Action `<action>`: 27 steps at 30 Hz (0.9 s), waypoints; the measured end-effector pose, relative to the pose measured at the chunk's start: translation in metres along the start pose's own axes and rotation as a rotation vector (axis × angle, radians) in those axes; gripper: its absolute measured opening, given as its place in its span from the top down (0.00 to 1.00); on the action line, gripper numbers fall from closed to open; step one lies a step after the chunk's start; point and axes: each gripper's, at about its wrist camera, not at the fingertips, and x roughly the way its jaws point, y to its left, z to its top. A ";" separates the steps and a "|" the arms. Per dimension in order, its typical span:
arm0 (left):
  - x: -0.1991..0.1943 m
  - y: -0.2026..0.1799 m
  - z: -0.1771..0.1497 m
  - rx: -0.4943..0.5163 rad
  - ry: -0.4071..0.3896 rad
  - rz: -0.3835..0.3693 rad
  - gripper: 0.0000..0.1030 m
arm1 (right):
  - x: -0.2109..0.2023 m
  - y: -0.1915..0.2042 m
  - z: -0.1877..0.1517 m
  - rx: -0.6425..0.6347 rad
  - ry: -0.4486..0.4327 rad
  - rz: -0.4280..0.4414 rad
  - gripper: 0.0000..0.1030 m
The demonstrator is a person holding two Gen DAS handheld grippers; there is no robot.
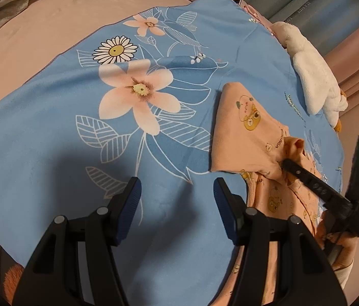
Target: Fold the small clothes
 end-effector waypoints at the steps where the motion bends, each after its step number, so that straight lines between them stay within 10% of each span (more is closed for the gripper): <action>1: 0.000 -0.001 0.000 0.002 0.001 -0.002 0.44 | -0.008 -0.005 0.002 0.026 -0.015 0.017 0.88; 11: 0.003 -0.013 0.005 0.020 0.002 -0.005 0.44 | -0.093 -0.048 0.032 0.153 -0.200 0.140 0.89; 27: 0.014 -0.059 0.024 0.123 0.006 -0.022 0.44 | -0.135 -0.100 0.037 0.207 -0.290 0.051 0.89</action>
